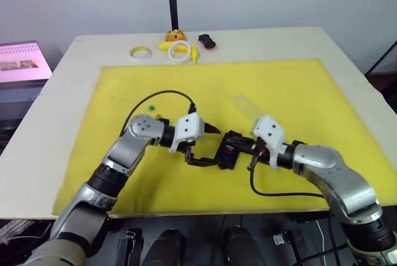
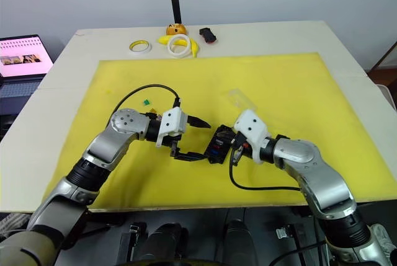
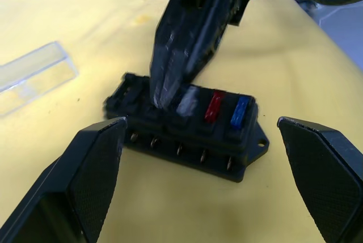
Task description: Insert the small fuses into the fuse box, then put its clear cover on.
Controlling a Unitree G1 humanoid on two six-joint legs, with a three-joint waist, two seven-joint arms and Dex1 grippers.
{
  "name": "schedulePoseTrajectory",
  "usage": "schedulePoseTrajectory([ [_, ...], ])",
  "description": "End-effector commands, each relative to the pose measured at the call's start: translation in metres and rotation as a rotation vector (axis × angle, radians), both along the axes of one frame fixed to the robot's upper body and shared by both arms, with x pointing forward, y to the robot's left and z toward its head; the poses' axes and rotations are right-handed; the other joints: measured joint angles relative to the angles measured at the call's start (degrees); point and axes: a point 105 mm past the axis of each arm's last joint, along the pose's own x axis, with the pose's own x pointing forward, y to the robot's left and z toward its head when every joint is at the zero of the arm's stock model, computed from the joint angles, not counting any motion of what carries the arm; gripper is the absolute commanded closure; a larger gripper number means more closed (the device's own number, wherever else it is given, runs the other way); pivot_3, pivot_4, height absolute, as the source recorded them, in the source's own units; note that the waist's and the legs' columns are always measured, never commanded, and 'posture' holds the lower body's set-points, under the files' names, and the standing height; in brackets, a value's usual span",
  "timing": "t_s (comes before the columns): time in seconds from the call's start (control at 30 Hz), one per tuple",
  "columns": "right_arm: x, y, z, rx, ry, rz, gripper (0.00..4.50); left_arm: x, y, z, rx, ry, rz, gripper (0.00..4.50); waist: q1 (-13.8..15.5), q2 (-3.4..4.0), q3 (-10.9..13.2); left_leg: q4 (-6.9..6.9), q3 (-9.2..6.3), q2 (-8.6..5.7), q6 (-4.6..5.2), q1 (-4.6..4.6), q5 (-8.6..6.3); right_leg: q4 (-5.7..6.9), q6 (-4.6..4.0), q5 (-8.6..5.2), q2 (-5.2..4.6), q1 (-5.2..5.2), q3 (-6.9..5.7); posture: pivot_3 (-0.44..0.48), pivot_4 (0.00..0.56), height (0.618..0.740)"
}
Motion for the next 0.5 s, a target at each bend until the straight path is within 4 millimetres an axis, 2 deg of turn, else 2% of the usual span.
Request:
schedulePoseTrajectory([
  [0.03,-0.006,-0.021,0.034,0.060,-0.055,-0.037,4.44,0.006,0.025,0.020,-0.105,0.029,0.118,0.00,0.0,0.00,0.0,-0.01,0.00,0.01,0.00,0.00,0.00,0.01,0.00,0.00,0.00,-0.01,0.00,0.000,0.150,0.740],
  [0.13,-0.015,-0.053,0.042,0.085,-0.007,-0.107,3.65,0.002,0.059,0.020,-0.167,0.137,0.230,0.00,0.0,0.00,0.0,-0.05,-0.01,0.03,0.01,-0.01,-0.01,0.00,0.00,0.00,0.00,-0.03,0.00,0.000,0.150,0.740],
  [0.23,-0.023,-0.089,0.047,0.077,0.016,-0.206,2.26,-0.005,0.098,0.018,-0.195,0.236,0.359,0.00,0.0,0.01,0.0,-0.06,-0.01,0.04,0.03,-0.01,-0.02,-0.03,0.00,0.00,0.00,-0.01,0.01,0.000,0.150,0.740],
  [0.37,-0.035,-0.138,0.047,0.044,0.033,-0.351,0.29,-0.011,0.168,0.011,-0.228,0.399,0.605,0.00,0.1,0.01,0.0,-0.05,0.00,0.04,0.05,0.02,-0.03,-0.02,0.00,0.00,0.00,0.03,0.01,0.000,0.150,0.740],
  [0.4,-0.037,-0.148,0.047,0.042,0.034,-0.383,0.05,-0.014,0.186,0.007,-0.222,0.428,0.662,0.00,0.0,0.01,0.0,-0.05,0.00,0.04,0.06,0.03,-0.04,-0.02,0.00,0.00,0.01,0.03,0.01,0.000,0.150,0.740],
  [0.43,-0.040,-0.158,0.048,0.036,0.032,-0.414,0.05,-0.017,0.206,0.004,-0.221,0.463,0.726,0.00,0.0,0.02,0.0,-0.05,0.02,0.05,0.07,0.04,-0.04,-0.02,0.00,0.00,0.01,0.03,0.01,0.000,0.150,0.740],
  [0.5,-0.044,-0.171,0.048,0.027,0.029,-0.454,0.05,-0.024,0.233,0.002,-0.226,0.507,0.814,0.00,0.0,0.05,0.0,-0.07,0.05,0.05,0.08,0.06,-0.04,-0.01,-0.01,-0.01,0.01,0.03,0.02,0.000,0.150,0.740],
])
